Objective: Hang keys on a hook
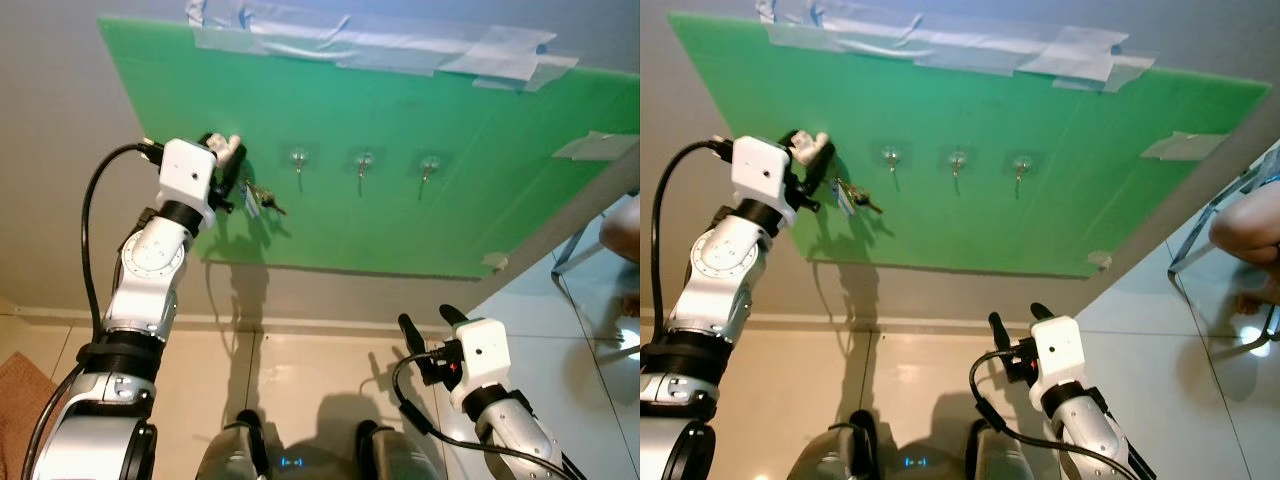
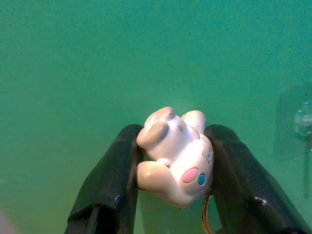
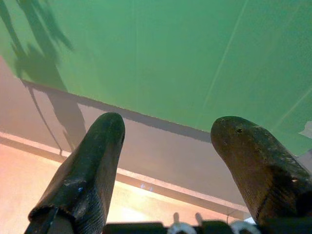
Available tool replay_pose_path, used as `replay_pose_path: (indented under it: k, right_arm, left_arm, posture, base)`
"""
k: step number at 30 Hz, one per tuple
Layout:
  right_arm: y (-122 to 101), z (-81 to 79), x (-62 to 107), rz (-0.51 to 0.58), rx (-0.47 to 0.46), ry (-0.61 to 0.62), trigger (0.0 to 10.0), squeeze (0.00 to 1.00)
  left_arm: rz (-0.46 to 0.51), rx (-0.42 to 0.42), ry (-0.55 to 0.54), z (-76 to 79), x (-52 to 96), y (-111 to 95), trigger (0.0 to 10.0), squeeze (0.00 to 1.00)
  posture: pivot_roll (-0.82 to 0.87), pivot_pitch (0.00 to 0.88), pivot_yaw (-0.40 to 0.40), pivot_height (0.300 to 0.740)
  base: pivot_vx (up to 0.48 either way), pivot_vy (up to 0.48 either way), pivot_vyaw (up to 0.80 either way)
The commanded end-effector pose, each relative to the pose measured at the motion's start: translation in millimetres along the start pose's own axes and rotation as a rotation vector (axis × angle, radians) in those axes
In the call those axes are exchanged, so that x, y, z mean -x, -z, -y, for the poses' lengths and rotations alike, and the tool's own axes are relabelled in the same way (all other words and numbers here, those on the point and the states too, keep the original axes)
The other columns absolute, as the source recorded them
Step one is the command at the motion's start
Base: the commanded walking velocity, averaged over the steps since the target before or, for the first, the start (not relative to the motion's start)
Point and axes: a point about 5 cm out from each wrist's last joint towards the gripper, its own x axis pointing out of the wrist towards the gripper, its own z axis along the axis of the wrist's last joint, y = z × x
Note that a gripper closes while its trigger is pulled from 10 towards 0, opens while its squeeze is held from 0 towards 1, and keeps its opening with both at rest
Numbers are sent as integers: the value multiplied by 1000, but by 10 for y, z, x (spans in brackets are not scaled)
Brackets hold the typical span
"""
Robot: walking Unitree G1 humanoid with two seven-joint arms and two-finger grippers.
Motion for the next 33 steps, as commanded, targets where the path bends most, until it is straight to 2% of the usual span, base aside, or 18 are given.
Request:
replay_pose_path:
  k: [1, 11, 19, 27, 33]
  right_arm:
    - [22, 16, 24, -13, 2, -1, 10000, 0]
    - [26, 1, 13, -13, 0, -4, 10000, 0]
    - [38, -14, 21, -14, -6, 0, 10000, 0]
    - [48, -26, 17, -16, -8, 2, 10000, 0]
    - [53, -29, 17, -17, -9, 3, 10000, 0]
  left_arm:
    - [40, -3, -7, -39, -40, -76, 0, 0]
    - [144, 40, 39, 25, -150, -326, 0, 0]
    - [173, 131, 34, -5, -218, -457, 0, 0]
    - [190, 99, 78, 55, -230, -524, 0, 0]
    - [154, 100, 34, -48, -252, -477, 0, 0]
  posture:
    - [-212, 213, -46, 740]
    - [-208, 218, -41, 740]
    - [-209, 220, -34, 740]
    - [-207, 221, -31, 740]
    - [-209, 222, -29, 740]
  base:
    - [0, 0, 0]
    - [0, 0, 0]
    - [0, 0, 0]
    - [0, 0, 0]
    - [0, 0, 0]
